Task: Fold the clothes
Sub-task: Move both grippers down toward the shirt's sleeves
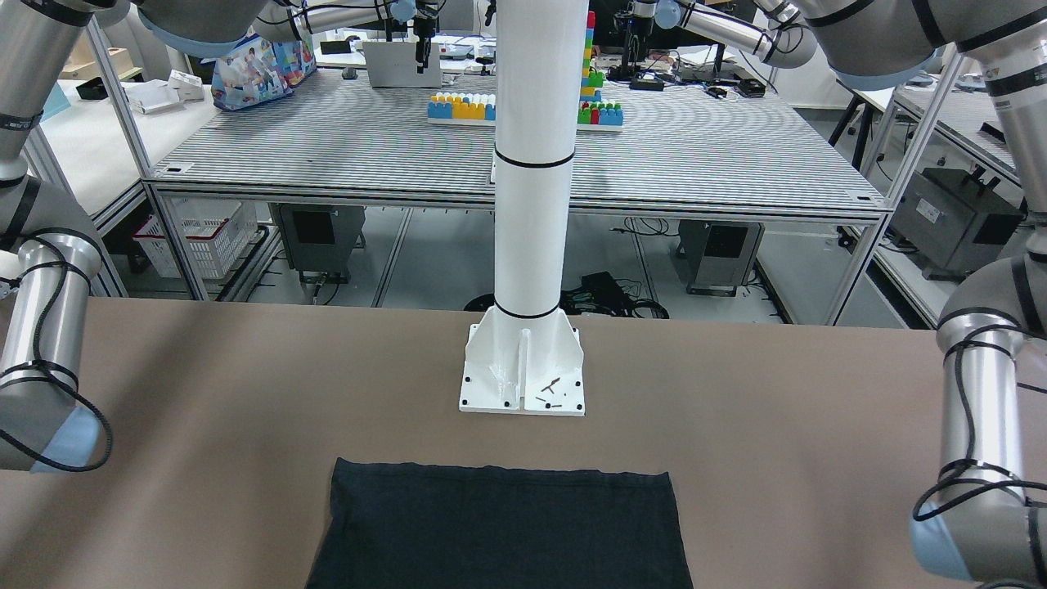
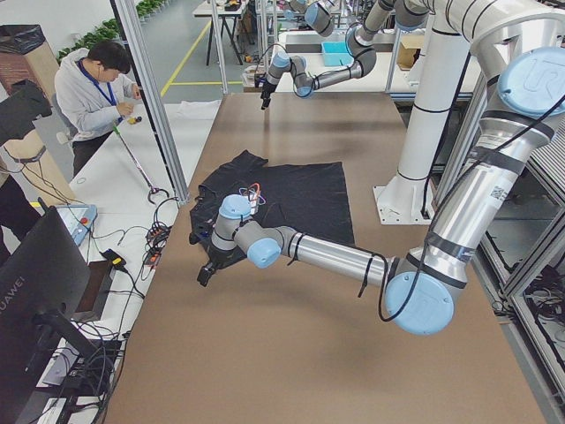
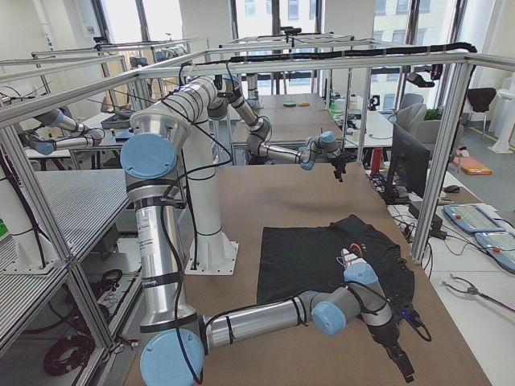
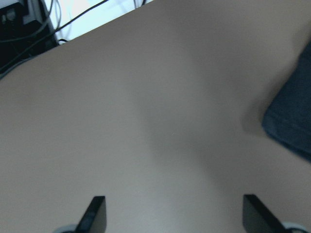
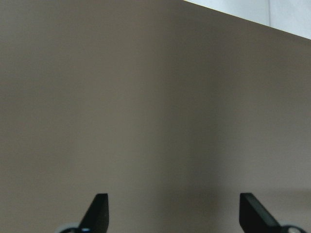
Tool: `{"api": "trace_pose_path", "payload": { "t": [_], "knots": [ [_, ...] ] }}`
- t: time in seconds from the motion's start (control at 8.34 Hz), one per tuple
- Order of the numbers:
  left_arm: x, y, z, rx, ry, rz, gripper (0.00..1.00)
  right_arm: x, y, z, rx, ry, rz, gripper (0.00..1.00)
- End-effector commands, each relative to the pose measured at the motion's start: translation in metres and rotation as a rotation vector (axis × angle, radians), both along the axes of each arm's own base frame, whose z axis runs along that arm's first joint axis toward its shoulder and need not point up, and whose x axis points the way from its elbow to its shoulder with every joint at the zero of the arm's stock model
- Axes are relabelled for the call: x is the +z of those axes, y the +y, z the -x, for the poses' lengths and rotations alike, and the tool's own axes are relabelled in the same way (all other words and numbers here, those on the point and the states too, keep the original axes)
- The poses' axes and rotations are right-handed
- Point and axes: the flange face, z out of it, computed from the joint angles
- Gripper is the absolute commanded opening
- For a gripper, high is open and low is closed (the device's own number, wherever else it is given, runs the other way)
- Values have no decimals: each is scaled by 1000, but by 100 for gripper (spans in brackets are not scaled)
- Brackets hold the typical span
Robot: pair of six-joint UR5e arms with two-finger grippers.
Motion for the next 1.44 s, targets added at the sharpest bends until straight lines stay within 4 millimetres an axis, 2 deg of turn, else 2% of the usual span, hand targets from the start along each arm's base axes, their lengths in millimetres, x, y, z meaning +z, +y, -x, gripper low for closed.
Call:
{"api": "trace_pose_path", "payload": {
  "t": [0.0,0.12,0.24,0.36,0.48,0.72,0.84,0.96,1.08,1.32],
  "knots": [
    [-42,-17,-102,3,103,51,100,-37,-5,88,10,-105,41,95],
    [-37,-24,-128,1,109,70,100,-39,-3,98,-3,-106,39,95],
    [-16,-27,-138,7,124,45,100,-40,-3,99,-5,-107,38,95],
    [-4,-32,-148,8,135,43,100,-40,-3,99,-5,-107,36,95],
    [-2,-31,-156,14,132,51,100,-41,-2,100,-7,-109,34,95],
    [13,-29,-163,22,119,72,99,-39,-1,102,-10,-107,36,95],
    [13,-29,-164,23,118,73,96,-40,0,105,-14,-106,34,95],
    [16,-30,-165,23,114,79,89,-40,0,105,-14,-106,34,95],
    [10,-34,-167,22,115,75,85,-40,0,106,-15,-106,32,95],
    [14,-37,-169,20,107,86,74,-39,2,109,-19,-105,34,95]
  ]
}}
